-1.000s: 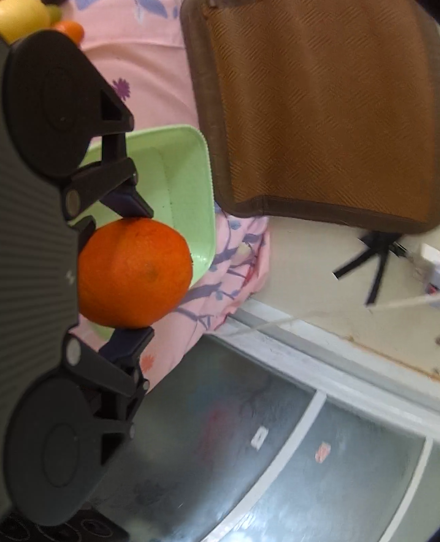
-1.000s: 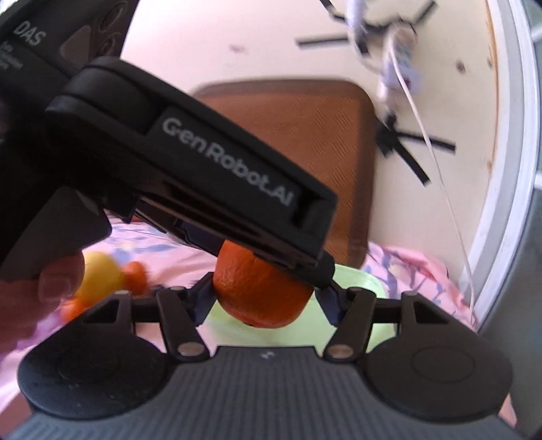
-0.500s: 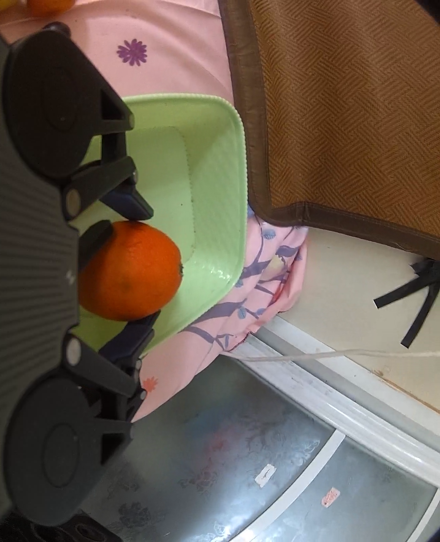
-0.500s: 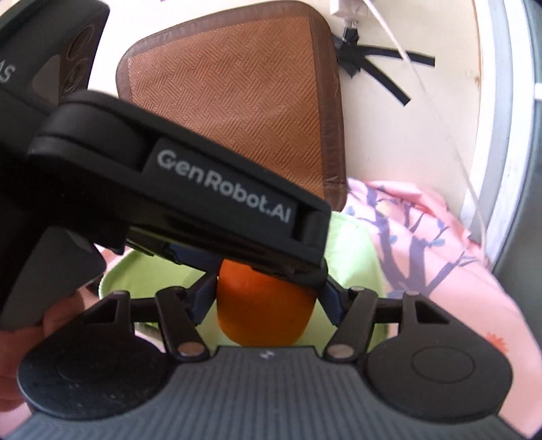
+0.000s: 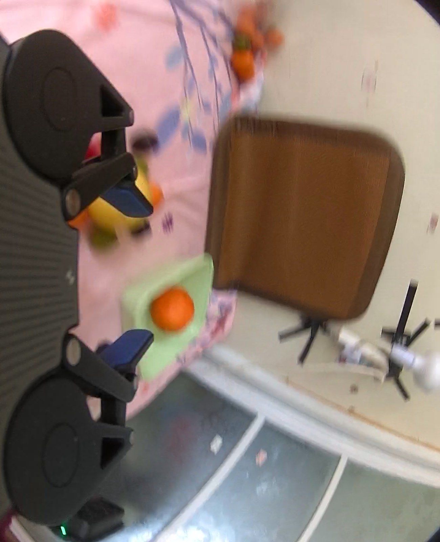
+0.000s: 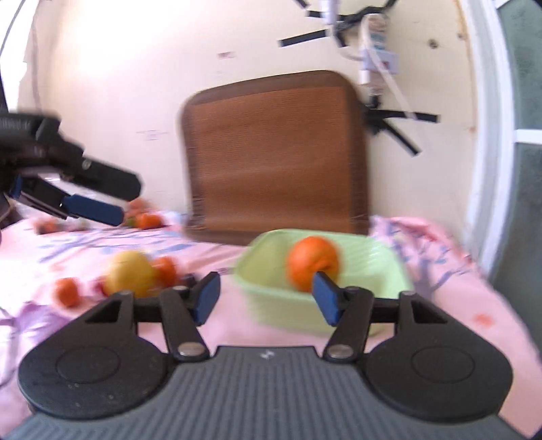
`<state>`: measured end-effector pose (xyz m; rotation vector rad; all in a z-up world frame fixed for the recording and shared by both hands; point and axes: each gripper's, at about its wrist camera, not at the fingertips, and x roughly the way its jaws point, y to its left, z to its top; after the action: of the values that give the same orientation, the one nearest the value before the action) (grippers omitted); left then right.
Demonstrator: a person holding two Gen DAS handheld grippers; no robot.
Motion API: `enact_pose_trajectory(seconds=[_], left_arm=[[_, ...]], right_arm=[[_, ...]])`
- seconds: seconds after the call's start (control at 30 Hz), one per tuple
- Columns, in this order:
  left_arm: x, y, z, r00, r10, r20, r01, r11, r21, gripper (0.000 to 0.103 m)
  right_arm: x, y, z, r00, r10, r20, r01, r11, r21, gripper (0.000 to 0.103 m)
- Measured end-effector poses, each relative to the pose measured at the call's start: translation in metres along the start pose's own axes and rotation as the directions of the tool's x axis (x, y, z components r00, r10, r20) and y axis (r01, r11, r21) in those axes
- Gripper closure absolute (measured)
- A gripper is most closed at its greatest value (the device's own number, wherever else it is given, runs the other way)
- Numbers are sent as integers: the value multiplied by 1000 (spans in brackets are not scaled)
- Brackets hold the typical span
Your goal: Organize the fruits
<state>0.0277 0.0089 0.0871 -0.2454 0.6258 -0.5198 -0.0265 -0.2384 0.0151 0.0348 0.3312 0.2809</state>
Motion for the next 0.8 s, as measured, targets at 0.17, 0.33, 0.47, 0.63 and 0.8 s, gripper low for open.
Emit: enact_pose_trajectory(seconds=[0.17, 0.33, 0.47, 0.63, 0.8], left_arm=[[-30, 24, -29, 991, 132, -5, -132, 991, 0, 28], [-37, 37, -51, 985, 173, -22, -172, 985, 34, 28], [-40, 40, -66, 980, 199, -25, -197, 978, 60, 28], [-45, 41, -75, 980, 199, -20, -197, 977, 77, 28], [-46, 42, -82, 976, 217, -25, -213, 972, 96, 28]], right_arm=[[4, 38, 5, 996, 84, -12, -84, 996, 13, 47], [-1, 70, -1, 991, 115, -67, -113, 993, 23, 48], [7, 78, 0, 989, 108, -105, -106, 994, 22, 52], [12, 87, 6, 989, 95, -118, -95, 995, 0, 61], [13, 99, 6, 987, 100, -126, -102, 995, -11, 61]])
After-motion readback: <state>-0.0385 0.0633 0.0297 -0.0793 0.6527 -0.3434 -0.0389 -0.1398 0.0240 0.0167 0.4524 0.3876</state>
